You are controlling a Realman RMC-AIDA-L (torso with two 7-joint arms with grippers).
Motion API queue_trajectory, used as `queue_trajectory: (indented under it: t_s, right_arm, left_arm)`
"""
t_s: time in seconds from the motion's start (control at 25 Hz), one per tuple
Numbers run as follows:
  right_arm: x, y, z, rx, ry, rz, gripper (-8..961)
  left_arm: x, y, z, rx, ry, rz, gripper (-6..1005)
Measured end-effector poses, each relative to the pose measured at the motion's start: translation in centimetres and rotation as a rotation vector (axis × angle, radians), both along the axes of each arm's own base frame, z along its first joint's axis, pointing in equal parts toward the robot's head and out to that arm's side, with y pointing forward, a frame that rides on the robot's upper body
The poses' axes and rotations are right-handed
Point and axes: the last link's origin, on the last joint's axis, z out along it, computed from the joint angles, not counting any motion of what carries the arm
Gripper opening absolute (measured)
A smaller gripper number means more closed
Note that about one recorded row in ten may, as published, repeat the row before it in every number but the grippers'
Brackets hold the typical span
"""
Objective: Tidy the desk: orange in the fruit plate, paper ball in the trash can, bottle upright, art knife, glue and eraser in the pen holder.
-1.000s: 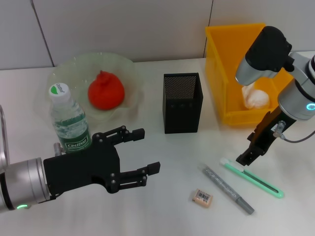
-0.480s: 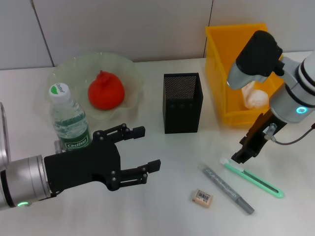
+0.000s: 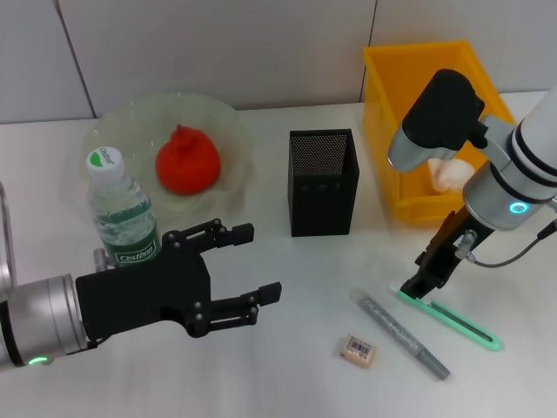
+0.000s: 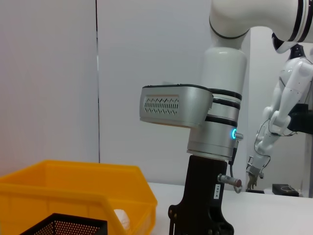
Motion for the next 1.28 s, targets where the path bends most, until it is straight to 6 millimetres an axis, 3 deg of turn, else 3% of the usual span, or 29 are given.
queue_trajectory:
  t_s: [0.72,0.92,1.28]
  right_arm:
    - [0.4,-0.4,-0.9,-0.020,0.000,-0.028,494]
    - [0.4,-0.3,-1.0,-0.011,0.000,-0.036,406]
    - [0.6,-0.3,-1.1,-0.013,-0.004,-0.047,397]
  left_arm:
    - [0.1,0.0,0.0,-0.001,0.001,-0.005,800]
    - [0.1,0.0,0.0,-0.002,0.001,-0.005,800]
    - [0.1,0.1,0.0,0.002,-0.001,-0.003,801]
